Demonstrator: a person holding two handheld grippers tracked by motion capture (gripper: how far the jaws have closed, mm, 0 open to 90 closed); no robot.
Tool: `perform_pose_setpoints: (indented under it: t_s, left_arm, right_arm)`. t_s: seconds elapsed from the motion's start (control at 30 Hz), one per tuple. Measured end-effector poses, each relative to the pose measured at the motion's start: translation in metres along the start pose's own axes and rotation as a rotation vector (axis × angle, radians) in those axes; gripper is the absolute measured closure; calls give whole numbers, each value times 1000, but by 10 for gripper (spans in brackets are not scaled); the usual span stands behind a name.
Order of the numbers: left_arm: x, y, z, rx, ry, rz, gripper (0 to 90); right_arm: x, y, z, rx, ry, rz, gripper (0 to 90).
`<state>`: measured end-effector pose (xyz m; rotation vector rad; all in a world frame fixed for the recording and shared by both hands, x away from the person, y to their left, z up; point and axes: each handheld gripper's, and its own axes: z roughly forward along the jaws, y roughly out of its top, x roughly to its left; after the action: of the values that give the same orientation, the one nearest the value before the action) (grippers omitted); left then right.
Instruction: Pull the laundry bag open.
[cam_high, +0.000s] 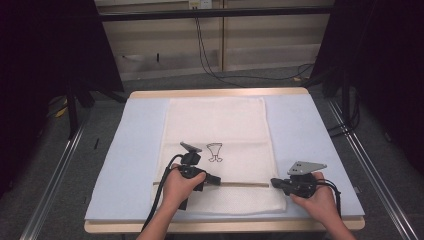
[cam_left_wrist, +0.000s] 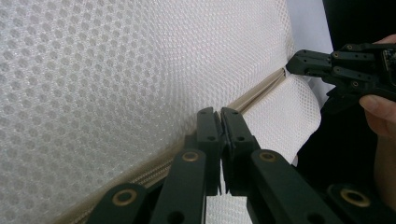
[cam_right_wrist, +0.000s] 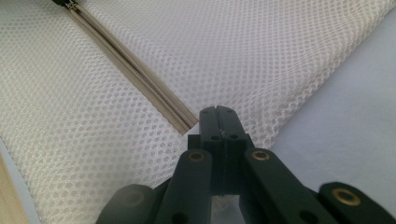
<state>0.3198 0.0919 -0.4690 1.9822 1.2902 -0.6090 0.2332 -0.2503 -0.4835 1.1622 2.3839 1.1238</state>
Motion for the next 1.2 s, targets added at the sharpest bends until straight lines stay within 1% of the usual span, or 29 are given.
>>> perform_pose_setpoints:
  t_s: [0.03,0.1,0.13,0.17,0.2,0.23,0.3,0.37,0.4,0.43,0.53,0.57,0.6,0.63,0.7,0.73,0.77,0.8,0.83,0.87,0.9,0.93,0.97,1.0,1.03,1.07,1.13,1.17,1.2]
  left_arm:
    - [0,0,0,2,0,0,873]
    - [-1,-1,0,-8,3,-18,874]
    - [0,0,-1,-3,-5,-16,874]
    - [0,0,-2,-3,4,-19,873]
    - [1,0,-3,0,0,-16,873]
    - [2,0,-4,-1,10,-8,873]
    - [1,0,-5,-1,-3,-18,873]
    - [1,0,-5,-1,6,-14,873]
    - [1,0,-6,-10,11,-12,873]
    - [1,0,-7,-6,18,-5,873]
    - [1,-2,-8,-10,21,0,873]
    - [1,-2,-9,-4,21,-5,873]
    - [2,-2,-9,-8,24,2,873]
    - [2,-2,-10,-2,13,-3,873]
    - [3,-3,-11,-11,0,-17,873]
    - [4,-3,-12,-14,11,-11,873]
    - [4,-4,-13,-17,6,-19,873]
    - [6,-4,-15,-12,5,-10,873]
    - [6,-4,-16,-21,9,-21,873]
    - [7,-5,-18,-23,2,-25,873]
    - [8,-5,-19,-27,8,-17,873]
    - [8,-6,-21,-28,13,-19,873]
    - [10,-6,-23,-25,12,-19,873]
    - [10,-7,-23,-28,13,-28,873]
    - [12,-7,-25,-26,21,-18,873]
    - [12,-7,-26,-32,27,-24,873]
    - [14,-8,-28,-37,24,-32,873]
    - [16,-8,-30,-27,21,-29,873]
    - [17,-8,-32,-33,27,-29,873]
  right_arm:
    - [0,0,0,1,2,1,900]
    - [0,0,0,0,0,0,900]
    - [0,0,0,1,2,1,900]
    - [0,0,0,1,2,-1,900]
    - [0,0,0,0,3,-2,900]
    - [0,0,0,-1,3,-3,900]
    - [0,0,0,-2,4,-2,900]
    - [0,0,0,-1,4,-3,900]
    - [0,0,0,1,2,-4,900]
    - [0,0,0,-2,1,-5,900]
    - [0,0,0,-1,1,-3,900]
    - [0,0,0,-1,2,-4,900]
    - [0,0,0,0,2,-4,900]
    - [0,0,0,0,2,-3,900]
    - [0,0,0,0,2,-3,900]
    - [0,0,0,0,2,-2,900]
    - [0,0,0,-1,1,-2,900]
    - [0,0,0,-1,2,-1,900]
    - [0,0,0,-2,1,1,900]
    - [0,-1,0,-1,1,6,900]
    - [-1,-1,0,-4,5,7,900]
    - [-1,-1,0,-5,7,14,900]
    - [-1,-2,0,-10,5,14,900]
    - [-1,-2,0,-12,6,15,900]
    - [-1,-2,0,-14,5,14,900]
    - [0,-2,0,-15,2,12,900]
    - [0,-2,0,-12,-2,9,900]
    - [1,-2,0,-10,-3,8,900]
    - [0,-1,0,-9,-3,8,900]
